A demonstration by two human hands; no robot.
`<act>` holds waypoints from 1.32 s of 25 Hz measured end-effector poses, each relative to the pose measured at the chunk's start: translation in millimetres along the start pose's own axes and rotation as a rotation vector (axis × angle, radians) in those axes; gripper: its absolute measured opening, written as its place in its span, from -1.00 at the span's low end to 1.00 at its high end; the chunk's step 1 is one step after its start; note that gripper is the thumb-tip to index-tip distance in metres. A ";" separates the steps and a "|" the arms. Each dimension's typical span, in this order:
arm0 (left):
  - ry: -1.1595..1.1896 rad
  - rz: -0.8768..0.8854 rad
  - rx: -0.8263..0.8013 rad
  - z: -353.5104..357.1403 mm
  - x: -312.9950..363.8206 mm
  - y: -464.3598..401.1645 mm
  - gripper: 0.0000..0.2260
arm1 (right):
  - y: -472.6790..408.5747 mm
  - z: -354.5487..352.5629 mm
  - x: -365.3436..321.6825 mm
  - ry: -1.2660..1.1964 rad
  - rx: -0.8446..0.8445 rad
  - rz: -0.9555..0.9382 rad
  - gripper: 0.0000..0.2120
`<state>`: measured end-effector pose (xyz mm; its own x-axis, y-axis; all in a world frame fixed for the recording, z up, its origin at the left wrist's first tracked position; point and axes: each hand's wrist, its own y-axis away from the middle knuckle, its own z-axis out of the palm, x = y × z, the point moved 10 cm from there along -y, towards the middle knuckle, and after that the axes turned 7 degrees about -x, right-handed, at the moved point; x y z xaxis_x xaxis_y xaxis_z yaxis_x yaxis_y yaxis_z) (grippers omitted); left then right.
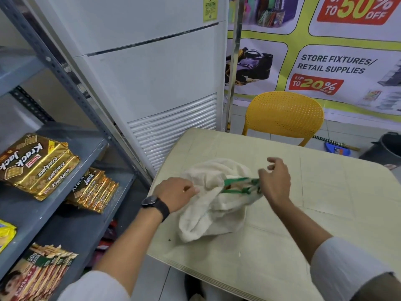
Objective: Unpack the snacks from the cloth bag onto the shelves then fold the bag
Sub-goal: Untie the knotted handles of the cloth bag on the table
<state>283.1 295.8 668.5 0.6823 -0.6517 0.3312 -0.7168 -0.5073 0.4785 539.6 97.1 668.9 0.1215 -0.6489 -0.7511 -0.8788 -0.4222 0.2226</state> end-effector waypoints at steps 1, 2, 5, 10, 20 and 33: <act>0.065 -0.025 0.039 4.4 8.1 -12.8 -0.47 | 11.9 19.6 17.1 -0.078 -0.043 0.139 -0.21; 0.080 -0.042 0.025 16.1 17.2 -22.8 -0.40 | 22.1 47.2 31.3 -0.125 -0.149 0.259 0.01; 0.027 -0.112 0.041 46.0 19.1 -42.8 -0.69 | 35.5 99.4 56.1 -0.097 -0.383 0.339 0.21; 0.388 -0.233 0.374 0.4 -40.2 -42.1 -0.89 | 25.8 95.4 52.4 -0.098 -0.570 -0.007 -0.38; 0.285 -0.529 0.254 -25.8 -164.0 -47.3 -0.84 | -40.6 0.2 134.0 -0.320 -0.114 0.463 -0.82; -0.212 0.334 0.047 55.8 -9.0 -18.6 -0.73 | -6.9 122.3 16.2 0.420 -0.586 -0.129 -0.85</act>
<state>282.3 279.6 611.2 0.3693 -0.8845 0.2850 -0.9033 -0.2697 0.3336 491.1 166.9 579.2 0.4778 -0.7095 -0.5180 -0.4685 -0.7046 0.5330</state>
